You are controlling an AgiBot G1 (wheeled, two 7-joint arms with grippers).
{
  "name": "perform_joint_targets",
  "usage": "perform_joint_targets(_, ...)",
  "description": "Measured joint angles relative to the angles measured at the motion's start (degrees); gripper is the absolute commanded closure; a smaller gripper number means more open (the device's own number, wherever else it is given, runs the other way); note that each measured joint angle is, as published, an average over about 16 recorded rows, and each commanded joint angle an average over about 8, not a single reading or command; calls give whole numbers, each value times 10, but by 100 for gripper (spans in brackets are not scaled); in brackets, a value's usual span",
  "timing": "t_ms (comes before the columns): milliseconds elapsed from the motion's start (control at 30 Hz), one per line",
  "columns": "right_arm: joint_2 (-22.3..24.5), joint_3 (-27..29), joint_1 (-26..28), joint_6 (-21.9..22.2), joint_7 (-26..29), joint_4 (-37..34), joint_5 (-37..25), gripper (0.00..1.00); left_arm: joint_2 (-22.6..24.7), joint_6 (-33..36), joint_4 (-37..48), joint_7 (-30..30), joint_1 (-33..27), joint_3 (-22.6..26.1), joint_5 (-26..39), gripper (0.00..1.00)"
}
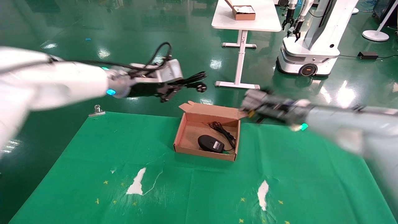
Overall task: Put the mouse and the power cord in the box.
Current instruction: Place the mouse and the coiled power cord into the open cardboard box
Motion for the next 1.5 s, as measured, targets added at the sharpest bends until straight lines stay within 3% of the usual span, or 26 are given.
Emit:
perform_joint_targets(233, 105, 7, 74, -135, -8, 20, 12, 0, 6, -25, -80, -28, 54, 34, -42, 100)
perform_joint_targets(433, 202, 6, 113, -296, 29, 70, 19, 0, 7, -47, -132, -67, 67, 94, -61, 100)
perform_joint_targets(533, 240, 3, 121, -353, 59, 103, 21, 0, 7, -76, -149, -90, 66, 129, -64, 100)
perform_joint_targets(567, 251, 2, 121, -366, 70, 116, 22, 0, 7, -86, -155, -98, 66, 141, -64, 98)
perform_joint_targets(667, 279, 0, 118, -399, 103, 160, 25, 0, 7, -115, -169, -123, 62, 176, -66, 63)
perform_joint_targets(800, 307, -1, 107, -427, 145, 222, 32, 0, 7, -148, -187, -150, 56, 220, -68, 13)
perform_joint_targets(833, 312, -1, 104, -431, 155, 238, 34, 0, 7, -156, -190, -155, 54, 230, -68, 3)
perform_joint_targets(867, 317, 0, 100, -433, 164, 252, 36, 0, 7, -163, -194, -161, 53, 239, -69, 0)
perform_joint_targets(1200, 336, 2, 78, -418, 211, 333, 46, 0, 7, -190, -211, -190, 48, 285, -81, 0)
perform_joint_targets(1500, 336, 9, 62, -414, 224, 343, 56, 0, -16, -163, -232, -197, 69, 258, -102, 0)
